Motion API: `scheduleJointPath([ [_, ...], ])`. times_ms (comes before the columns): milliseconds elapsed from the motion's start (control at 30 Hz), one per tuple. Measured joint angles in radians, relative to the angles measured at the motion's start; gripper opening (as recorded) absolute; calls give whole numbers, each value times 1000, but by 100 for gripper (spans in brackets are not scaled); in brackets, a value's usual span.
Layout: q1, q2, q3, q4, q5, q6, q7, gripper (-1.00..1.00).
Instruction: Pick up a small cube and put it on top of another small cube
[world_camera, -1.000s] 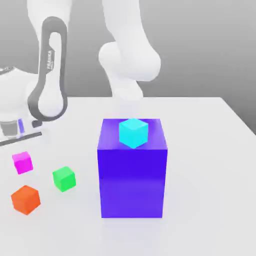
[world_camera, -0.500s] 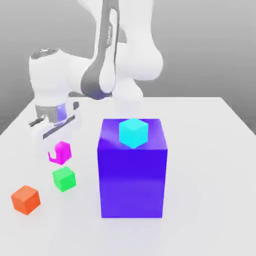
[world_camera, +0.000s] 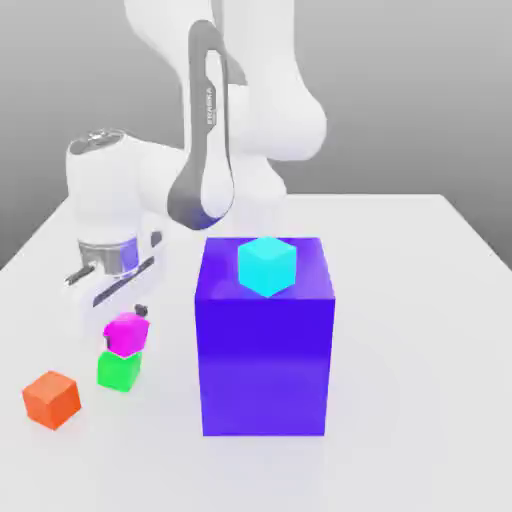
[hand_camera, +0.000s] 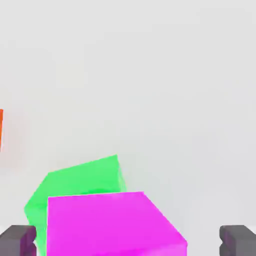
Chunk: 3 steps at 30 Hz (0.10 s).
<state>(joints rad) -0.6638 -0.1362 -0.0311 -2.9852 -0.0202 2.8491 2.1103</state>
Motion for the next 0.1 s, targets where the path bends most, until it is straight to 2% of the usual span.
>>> scheduleJointPath([
  [100,-1,-107,1,-5,-2,-102,1,100],
])
